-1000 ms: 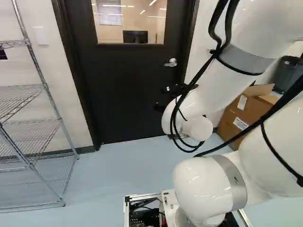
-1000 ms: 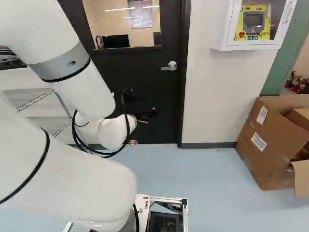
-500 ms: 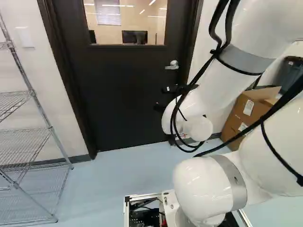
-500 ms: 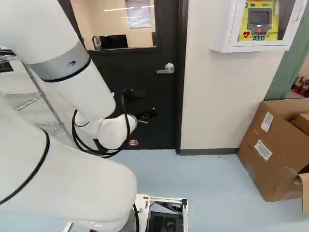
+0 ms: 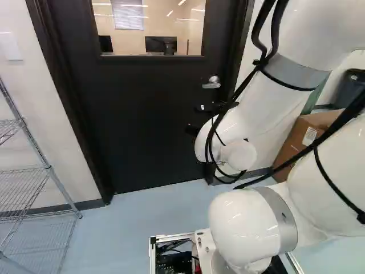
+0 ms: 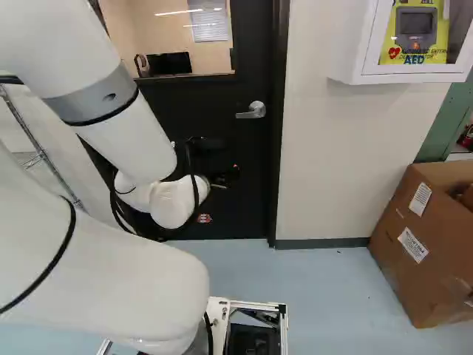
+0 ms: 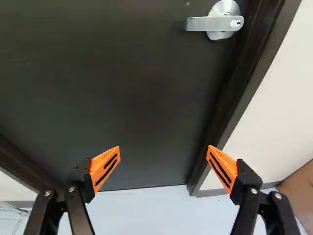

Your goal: Open the door and move inside

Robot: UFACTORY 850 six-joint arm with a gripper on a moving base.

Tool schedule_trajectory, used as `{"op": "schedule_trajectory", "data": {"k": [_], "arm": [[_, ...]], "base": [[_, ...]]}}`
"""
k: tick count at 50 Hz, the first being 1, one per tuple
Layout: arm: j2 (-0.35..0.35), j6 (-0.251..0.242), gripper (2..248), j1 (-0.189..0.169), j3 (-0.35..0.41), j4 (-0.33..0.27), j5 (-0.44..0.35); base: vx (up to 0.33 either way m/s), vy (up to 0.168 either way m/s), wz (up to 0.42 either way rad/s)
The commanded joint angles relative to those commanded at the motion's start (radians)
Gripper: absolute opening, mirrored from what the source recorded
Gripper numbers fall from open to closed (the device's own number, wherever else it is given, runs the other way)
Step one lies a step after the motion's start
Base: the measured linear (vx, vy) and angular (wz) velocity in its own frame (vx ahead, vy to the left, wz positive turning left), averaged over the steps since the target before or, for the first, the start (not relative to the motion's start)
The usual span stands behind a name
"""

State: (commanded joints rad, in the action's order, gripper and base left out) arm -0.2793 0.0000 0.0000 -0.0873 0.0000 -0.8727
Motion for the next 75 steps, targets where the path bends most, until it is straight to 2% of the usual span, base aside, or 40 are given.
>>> {"op": "schedule_trajectory", "data": {"k": [17, 38, 61, 75], "arm": [[0.000, 0.000, 247, 0.000, 0.000, 0.000, 0.000], [0.002, 0.000, 247, 0.000, -0.003, 0.000, 0.000], [0.055, 0.000, 247, 0.000, -0.103, 0.000, 0.000], [0.061, 0.000, 247, 0.000, -0.143, 0.000, 0.000]], "base": [[0.179, -0.001, -0.031], [0.007, 0.000, -0.003], [0.000, 0.000, 0.000], [0.000, 0.000, 0.000]]}}
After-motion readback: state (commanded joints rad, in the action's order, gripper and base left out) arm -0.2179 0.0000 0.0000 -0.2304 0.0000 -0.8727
